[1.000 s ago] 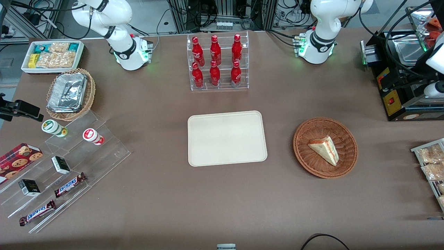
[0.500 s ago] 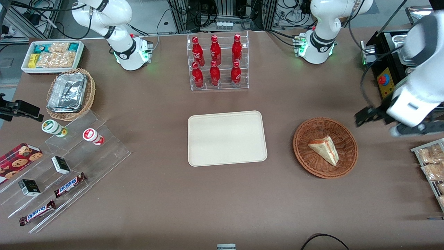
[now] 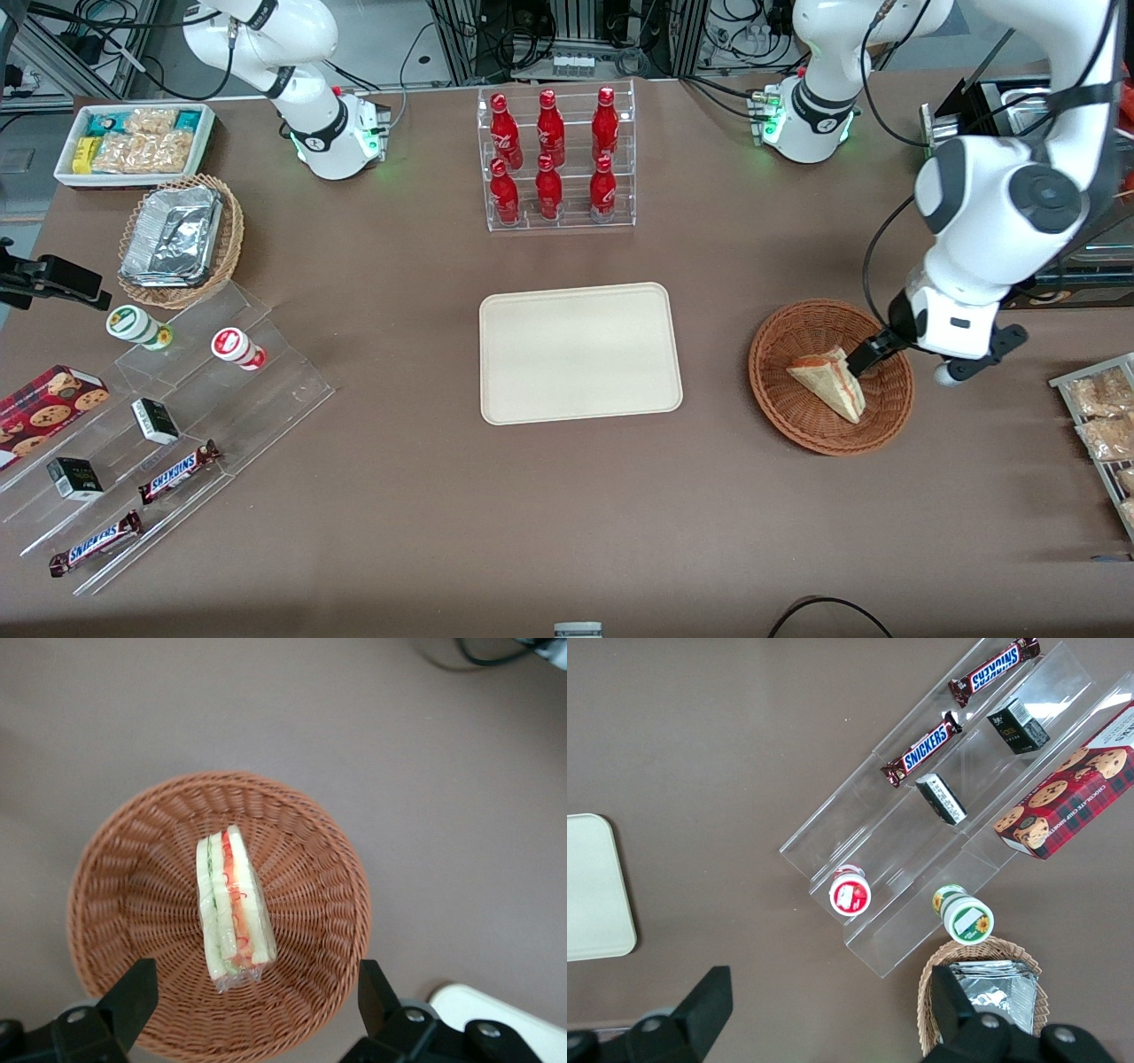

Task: Place sandwich from basket to tray
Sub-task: 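Move the open left gripper down over the sandwich in the basket, then close the left gripper on the wrapped sandwich's crust edge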

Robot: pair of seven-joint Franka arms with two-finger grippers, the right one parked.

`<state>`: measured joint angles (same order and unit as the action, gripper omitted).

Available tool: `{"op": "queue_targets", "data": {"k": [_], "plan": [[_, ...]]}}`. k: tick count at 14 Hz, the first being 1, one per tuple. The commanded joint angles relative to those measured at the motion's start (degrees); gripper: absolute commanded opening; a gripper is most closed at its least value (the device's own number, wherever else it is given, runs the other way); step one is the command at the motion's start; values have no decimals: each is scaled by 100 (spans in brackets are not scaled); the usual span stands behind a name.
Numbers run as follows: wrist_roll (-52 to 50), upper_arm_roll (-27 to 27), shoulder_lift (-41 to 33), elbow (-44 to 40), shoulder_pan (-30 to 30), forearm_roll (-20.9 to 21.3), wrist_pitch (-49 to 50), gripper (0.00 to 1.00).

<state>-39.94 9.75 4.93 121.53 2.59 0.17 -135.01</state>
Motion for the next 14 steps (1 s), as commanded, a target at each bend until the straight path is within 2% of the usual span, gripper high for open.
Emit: {"op": "queue_targets", "data": {"k": [1,10,11,12,13,14], "plan": [[-672,1,130,467,-13,1,-638,100],[-726,-34,1220,486,-48,36,-1272,100],[-726,-34,1308,494,-48,36,-1369,96],[-717,-34,1344,468,-57,36,-1378,61],[-700,-34,1336,451,-57,36,-1379,9],[-673,-34,1335,442,-57,62,-1379,0]]}}
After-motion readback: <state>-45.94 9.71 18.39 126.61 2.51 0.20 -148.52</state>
